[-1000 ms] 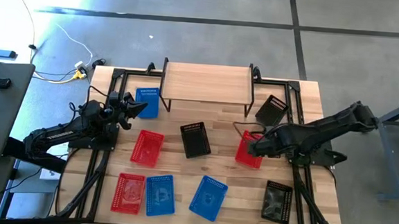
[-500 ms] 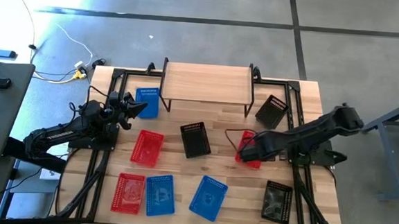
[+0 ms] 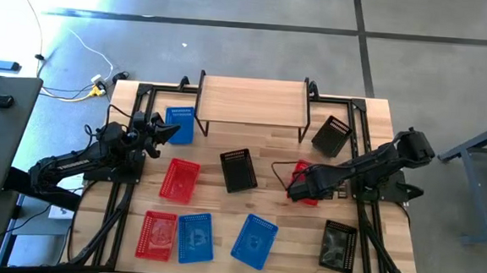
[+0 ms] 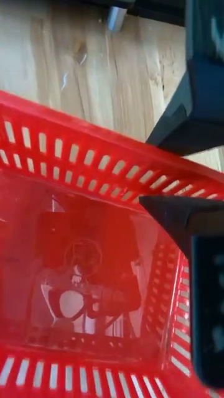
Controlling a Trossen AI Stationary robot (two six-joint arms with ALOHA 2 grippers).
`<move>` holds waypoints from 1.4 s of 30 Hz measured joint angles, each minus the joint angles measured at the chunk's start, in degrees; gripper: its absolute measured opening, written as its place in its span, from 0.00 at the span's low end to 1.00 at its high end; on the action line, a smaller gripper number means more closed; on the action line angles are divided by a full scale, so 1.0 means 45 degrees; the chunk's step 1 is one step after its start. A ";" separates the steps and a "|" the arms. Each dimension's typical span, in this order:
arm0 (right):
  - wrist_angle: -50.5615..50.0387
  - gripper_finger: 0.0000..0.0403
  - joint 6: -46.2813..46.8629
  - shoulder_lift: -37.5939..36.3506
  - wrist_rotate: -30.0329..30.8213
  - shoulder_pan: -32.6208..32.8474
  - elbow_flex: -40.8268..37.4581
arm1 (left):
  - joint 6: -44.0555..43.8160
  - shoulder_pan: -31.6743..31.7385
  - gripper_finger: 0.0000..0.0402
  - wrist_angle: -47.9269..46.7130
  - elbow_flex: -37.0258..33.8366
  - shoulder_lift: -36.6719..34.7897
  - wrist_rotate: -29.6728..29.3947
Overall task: Stack baskets on shelf by color
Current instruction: Put the right red bin on the shelf
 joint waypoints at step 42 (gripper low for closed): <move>-0.3917 0.00 -0.4955 0.0000 0.3551 -0.2682 0.7671 | 0.0005 0.0000 0.00 -0.0005 0.0004 0.0000 -0.0011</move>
